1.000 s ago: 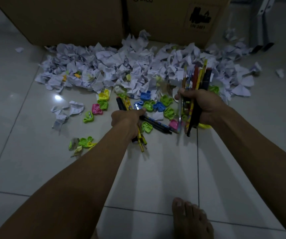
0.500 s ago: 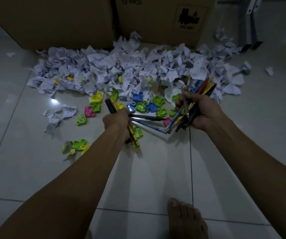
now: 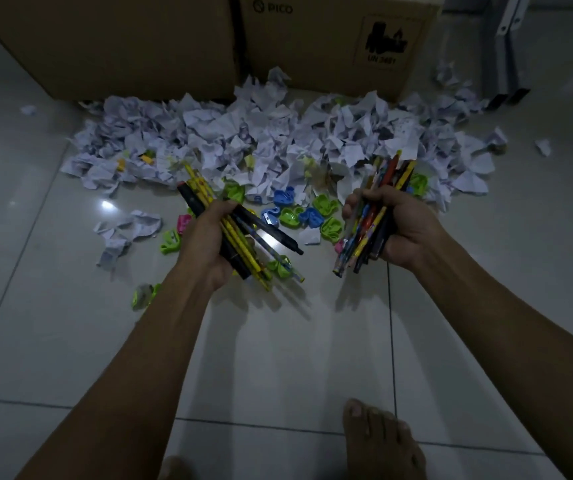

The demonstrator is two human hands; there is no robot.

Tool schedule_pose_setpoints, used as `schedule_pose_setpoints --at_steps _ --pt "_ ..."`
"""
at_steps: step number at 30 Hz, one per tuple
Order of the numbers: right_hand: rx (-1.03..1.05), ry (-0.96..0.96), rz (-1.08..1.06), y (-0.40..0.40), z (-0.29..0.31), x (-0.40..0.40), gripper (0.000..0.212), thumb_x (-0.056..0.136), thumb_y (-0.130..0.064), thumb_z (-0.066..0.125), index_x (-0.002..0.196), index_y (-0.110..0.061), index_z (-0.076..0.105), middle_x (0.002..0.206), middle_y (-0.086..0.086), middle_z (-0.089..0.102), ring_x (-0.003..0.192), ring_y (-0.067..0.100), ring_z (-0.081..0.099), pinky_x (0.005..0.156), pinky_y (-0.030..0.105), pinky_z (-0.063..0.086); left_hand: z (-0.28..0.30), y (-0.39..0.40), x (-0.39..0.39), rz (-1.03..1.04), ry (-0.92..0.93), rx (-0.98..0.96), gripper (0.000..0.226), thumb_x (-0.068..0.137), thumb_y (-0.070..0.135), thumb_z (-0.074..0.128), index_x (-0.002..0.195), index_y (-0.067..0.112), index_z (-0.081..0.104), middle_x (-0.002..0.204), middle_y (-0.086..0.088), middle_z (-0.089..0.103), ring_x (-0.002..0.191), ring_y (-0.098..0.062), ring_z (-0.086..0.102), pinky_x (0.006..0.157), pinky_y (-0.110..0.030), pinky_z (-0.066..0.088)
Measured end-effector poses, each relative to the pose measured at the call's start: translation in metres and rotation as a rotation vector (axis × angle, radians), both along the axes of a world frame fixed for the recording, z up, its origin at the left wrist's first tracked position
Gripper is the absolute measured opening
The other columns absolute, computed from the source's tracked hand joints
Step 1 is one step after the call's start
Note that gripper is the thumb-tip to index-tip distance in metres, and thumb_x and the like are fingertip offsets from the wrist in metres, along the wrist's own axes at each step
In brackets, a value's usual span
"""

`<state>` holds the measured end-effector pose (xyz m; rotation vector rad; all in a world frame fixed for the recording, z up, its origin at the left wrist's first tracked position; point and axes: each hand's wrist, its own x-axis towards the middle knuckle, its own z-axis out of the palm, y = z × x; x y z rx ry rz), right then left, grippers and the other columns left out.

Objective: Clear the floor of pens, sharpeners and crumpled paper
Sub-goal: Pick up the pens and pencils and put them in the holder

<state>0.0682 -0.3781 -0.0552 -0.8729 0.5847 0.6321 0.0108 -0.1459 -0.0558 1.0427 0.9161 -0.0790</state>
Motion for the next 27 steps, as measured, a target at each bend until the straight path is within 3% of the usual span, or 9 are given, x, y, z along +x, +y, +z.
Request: schedule_pose_setpoints --at_steps 3,6,9,13,17,19,20,23,27 --pt "-0.003 0.012 0.015 0.012 -0.002 -0.008 0.013 0.093 -0.006 0.048 0.083 -0.005 0.058 0.066 0.008 0.061 0.059 0.024 0.064 0.063 0.033 0.058 0.01 -0.001 0.006 0.088 -0.108 -0.025 0.007 0.091 0.014 0.059 0.086 0.009 0.058 0.058 -0.003 0.064 0.053 -0.019 0.064 0.054 -0.03 0.056" --pt "-0.012 0.068 -0.012 0.028 -0.002 -0.016 0.013 0.094 -0.005 0.047 0.084 -0.004 0.056 0.062 0.009 0.055 0.054 0.023 0.056 0.063 0.035 0.053 0.023 -0.003 0.013 0.118 -0.2 0.01 0.017 0.09 0.013 0.061 0.101 0.001 0.056 0.069 -0.006 0.066 0.062 -0.022 0.067 0.06 -0.033 0.057" --pt "-0.09 0.14 -0.033 0.047 -0.002 -0.021 0.017 0.092 -0.005 0.052 0.076 -0.004 0.055 0.06 0.009 0.052 0.053 0.021 0.051 0.061 0.034 0.05 0.045 -0.013 0.018 0.077 -0.315 0.215 0.006 0.091 0.01 0.058 0.086 0.01 0.056 0.066 -0.002 0.063 0.064 -0.02 0.065 0.065 -0.036 0.057" --pt "-0.164 0.242 -0.062 0.069 -0.005 -0.024 0.014 0.092 -0.005 0.05 0.079 -0.004 0.053 0.066 0.01 0.051 0.057 0.022 0.049 0.059 0.035 0.048 0.079 -0.042 0.017 0.017 -0.459 0.507 0.02 0.091 0.011 0.06 0.077 0.023 0.052 0.069 0.001 0.053 0.067 -0.012 0.056 0.066 -0.033 0.051" --pt "-0.065 0.251 -0.132 0.08 -0.009 -0.02 0.024 0.098 -0.014 0.045 0.078 -0.004 0.055 0.072 0.013 0.052 0.063 0.026 0.05 0.067 0.037 0.05 0.085 -0.066 0.004 -0.172 -0.642 0.717 0.011 0.094 0.007 0.054 0.084 0.011 0.054 0.066 -0.001 0.052 0.059 -0.003 0.054 0.059 -0.014 0.046" --pt "-0.045 0.223 -0.143 0.084 -0.013 -0.017 0.015 0.094 -0.015 0.049 0.093 -0.004 0.059 0.089 0.018 0.056 0.08 0.031 0.055 0.09 0.044 0.053 0.084 -0.071 0.002 -0.144 -0.668 0.671 0.013 0.095 0.008 0.052 0.094 -0.004 0.057 0.073 -0.009 0.064 0.069 -0.017 0.066 0.067 -0.022 0.054" --pt "-0.054 0.217 -0.146 0.086 -0.013 -0.016 0.017 0.093 -0.015 0.05 0.103 -0.006 0.06 0.096 0.019 0.057 0.086 0.03 0.057 0.093 0.049 0.052 0.084 -0.072 0.002 -0.114 -0.665 0.618 0.014 0.095 0.008 0.052 0.095 -0.005 0.058 0.073 -0.011 0.066 0.07 -0.023 0.068 0.069 -0.03 0.057" --pt "-0.116 0.231 -0.143 0.088 -0.014 -0.017 0.026 0.089 -0.012 0.054 0.112 -0.006 0.063 0.095 0.016 0.064 0.078 0.03 0.064 0.064 0.038 0.057 0.083 -0.077 0.005 -0.027 -0.605 0.424 0.021 0.093 0.007 0.054 0.077 0.017 0.062 0.06 -0.006 0.062 0.062 -0.034 0.063 0.066 -0.047 0.058" --pt "-0.13 0.219 -0.091 0.09 -0.012 -0.019 0.032 0.087 -0.008 0.054 0.119 -0.004 0.061 0.09 0.017 0.063 0.066 0.029 0.063 0.051 0.033 0.054 0.078 -0.078 0.006 0.062 -0.51 0.266 0.009 0.089 0.002 0.06 0.084 0.009 0.06 0.059 -0.005 0.054 0.052 -0.022 0.055 0.06 -0.036 0.053"
